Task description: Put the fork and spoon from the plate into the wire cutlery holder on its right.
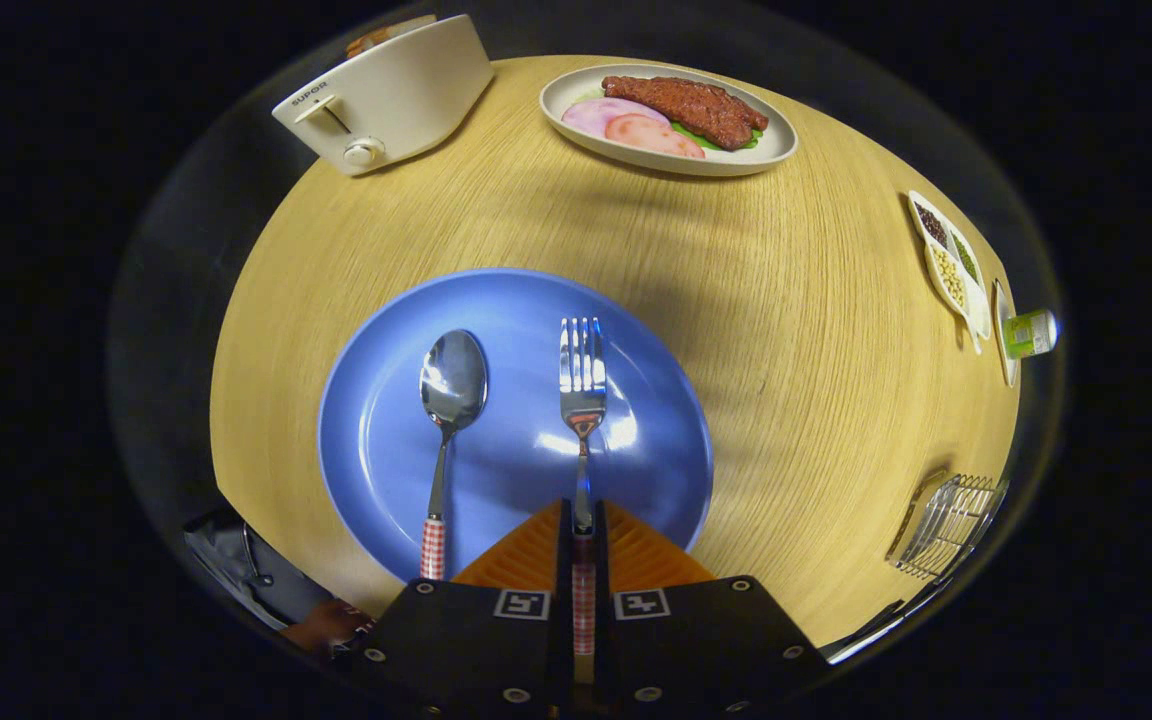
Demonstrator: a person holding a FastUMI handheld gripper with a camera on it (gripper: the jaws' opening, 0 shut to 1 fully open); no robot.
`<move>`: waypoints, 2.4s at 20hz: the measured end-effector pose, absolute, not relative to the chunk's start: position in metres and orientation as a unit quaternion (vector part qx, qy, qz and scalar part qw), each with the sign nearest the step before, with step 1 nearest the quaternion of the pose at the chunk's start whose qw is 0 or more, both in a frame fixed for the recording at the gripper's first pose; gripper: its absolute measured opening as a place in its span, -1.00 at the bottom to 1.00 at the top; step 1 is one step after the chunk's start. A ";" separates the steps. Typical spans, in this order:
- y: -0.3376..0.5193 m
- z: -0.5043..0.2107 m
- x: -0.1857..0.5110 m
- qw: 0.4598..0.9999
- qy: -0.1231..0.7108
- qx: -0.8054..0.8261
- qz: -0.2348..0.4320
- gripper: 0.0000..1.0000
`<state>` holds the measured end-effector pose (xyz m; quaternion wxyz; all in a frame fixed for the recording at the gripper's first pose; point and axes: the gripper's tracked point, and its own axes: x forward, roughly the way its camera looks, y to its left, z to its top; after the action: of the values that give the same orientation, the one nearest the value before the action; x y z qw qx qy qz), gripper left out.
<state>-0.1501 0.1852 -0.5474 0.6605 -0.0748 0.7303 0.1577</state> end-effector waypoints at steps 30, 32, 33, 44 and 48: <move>-0.126 -0.438 -0.161 0.597 0.798 -0.044 0.063 -0.82; -0.135 -0.443 -0.165 0.571 0.816 -0.044 0.079 -0.82; -0.140 -0.445 -0.167 0.557 0.825 -0.045 0.084 -0.82; -0.153 -0.457 -0.151 0.439 0.880 -0.106 0.147 -0.83; -0.144 -0.458 -0.144 0.421 0.886 -0.103 0.165 -0.83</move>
<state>-0.1439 -0.1438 -0.4577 0.4207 -0.1025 0.8862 0.1647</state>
